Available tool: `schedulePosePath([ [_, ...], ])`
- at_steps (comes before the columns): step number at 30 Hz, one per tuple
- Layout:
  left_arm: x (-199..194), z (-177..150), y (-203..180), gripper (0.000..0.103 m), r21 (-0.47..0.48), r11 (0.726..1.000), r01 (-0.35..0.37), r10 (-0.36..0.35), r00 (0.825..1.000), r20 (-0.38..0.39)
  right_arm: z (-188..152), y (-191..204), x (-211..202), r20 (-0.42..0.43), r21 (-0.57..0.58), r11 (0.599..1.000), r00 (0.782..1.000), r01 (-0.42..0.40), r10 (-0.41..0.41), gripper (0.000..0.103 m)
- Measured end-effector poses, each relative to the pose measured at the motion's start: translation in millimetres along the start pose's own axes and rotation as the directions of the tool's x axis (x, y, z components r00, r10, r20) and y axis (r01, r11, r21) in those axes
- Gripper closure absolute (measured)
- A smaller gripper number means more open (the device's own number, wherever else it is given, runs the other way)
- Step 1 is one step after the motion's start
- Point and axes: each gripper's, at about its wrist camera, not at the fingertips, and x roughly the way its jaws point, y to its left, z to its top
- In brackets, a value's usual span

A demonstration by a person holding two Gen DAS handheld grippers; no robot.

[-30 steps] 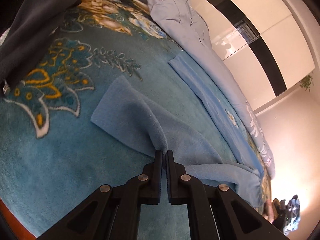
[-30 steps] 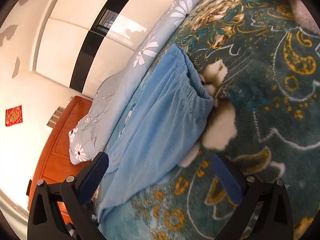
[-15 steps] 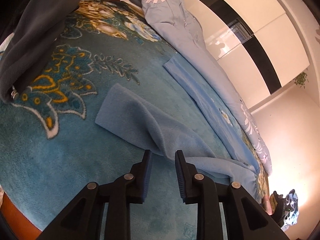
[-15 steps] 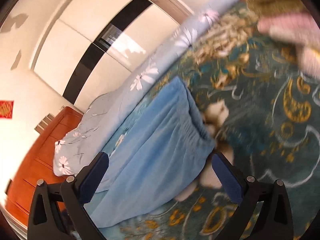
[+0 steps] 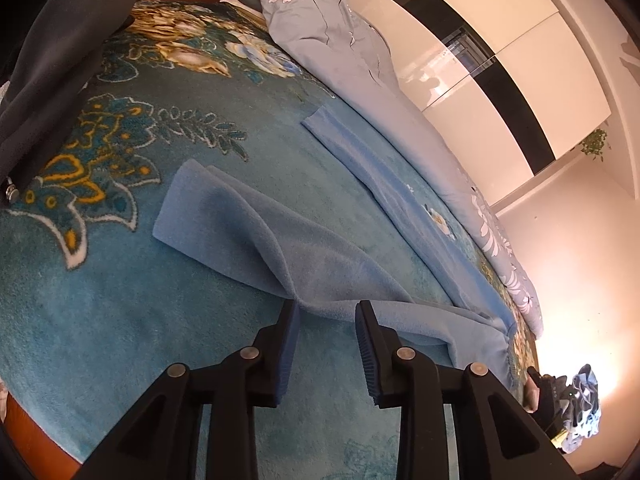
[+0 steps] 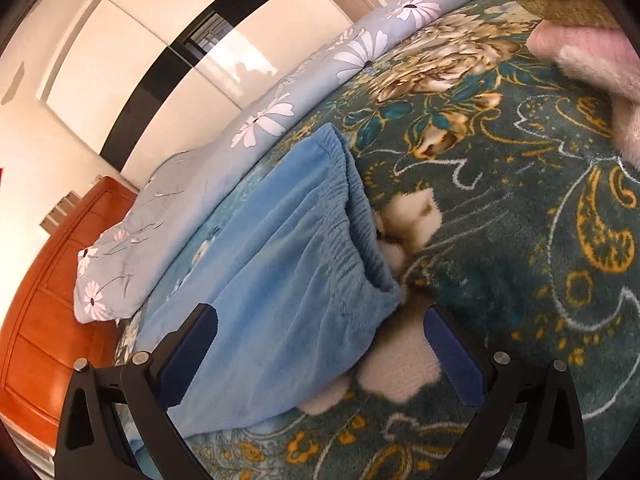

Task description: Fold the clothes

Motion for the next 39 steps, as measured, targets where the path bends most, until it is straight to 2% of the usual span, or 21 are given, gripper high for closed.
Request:
schedulePosePath([
  [5, -1, -3, -3, 0.071, 0.001, 1.0, 0.001, -0.001, 1.0, -0.007, 2, 4, 11, 0.015, 0.019, 1.0, 1.0, 0.016, -0.016, 0.001],
  [7, -2, -3, -4, 0.07, 0.003, 1.0, 0.002, -0.002, 1.0, -0.005, 1, 9, 12, 0.008, 0.016, 1.0, 1.0, -0.004, 0.004, 0.013],
  [8, -3, -3, -5, 0.07, 0.003, 1.0, 0.003, -0.003, 1.0, -0.004, 0, 9, 15, -0.005, 0.021, 1.0, 1.0, -0.007, 0.008, 0.029],
  [9, -4, -3, -6, 0.07, 0.002, 1.0, 0.006, -0.006, 1.0, -0.002, -1, 8, 17, -0.02, 0.027, 1.0, 1.0, -0.01, 0.011, 0.049],
  [10, -5, -4, -6, 0.07, 0.003, 1.0, 0.008, -0.008, 1.0, 0.0, -2, 8, 20, -0.034, 0.033, 0.999, 0.999, -0.013, 0.014, 0.061],
  [11, -7, -4, -7, 0.07, 0.004, 1.0, 0.009, -0.009, 1.0, 0.001, -3, 6, 21, -0.049, 0.045, 0.999, 0.999, -0.008, 0.01, 0.082],
  [12, -8, -4, -7, 0.07, 0.005, 1.0, 0.009, -0.009, 1.0, 0.002, -3, 3, 23, -0.063, 0.058, 0.998, 0.998, -0.002, 0.006, 0.092],
  [17, -15, -5, -7, 0.069, 0.002, 1.0, 0.01, -0.01, 1.0, 0.007, 0, -13, -5, -0.038, 0.089, 0.995, 0.999, -0.035, 0.039, 0.098],
  [22, -22, -8, -7, 0.064, 0.005, 1.0, 0.024, -0.024, 1.0, 0.015, 12, -32, -51, 0.031, 0.087, 0.996, 0.999, -0.036, 0.034, 0.099],
  [24, -23, -11, -6, 0.063, 0.007, 1.0, 0.02, -0.02, 1.0, 0.015, 13, -37, -60, 0.035, 0.065, 0.998, 0.999, 0.001, -0.004, 0.099],
  [26, -25, -13, -2, 0.062, 0.003, 1.0, 0.002, -0.002, 1.0, 0.016, 13, -42, -69, 0.04, 0.042, 0.998, 0.998, 0.04, -0.042, 0.099],
  [32, -28, -13, 19, 0.059, -0.056, 0.997, -0.061, 0.062, 0.998, 0.026, 4, -66, -74, 0.018, 0.072, 0.993, 0.995, 0.095, -0.097, 0.099],
  [36, -26, -2, 25, 0.055, -0.044, 0.986, -0.158, 0.16, 0.985, 0.069, -3, -68, -66, -0.016, 0.07, 0.989, 0.992, 0.13, -0.129, 0.099],
  [39, -13, 12, 30, 0.054, -0.02, 0.988, -0.155, 0.155, 0.987, 0.04, -4, -70, -67, -0.032, 0.077, 0.989, 0.992, 0.125, -0.123, 0.098],
])
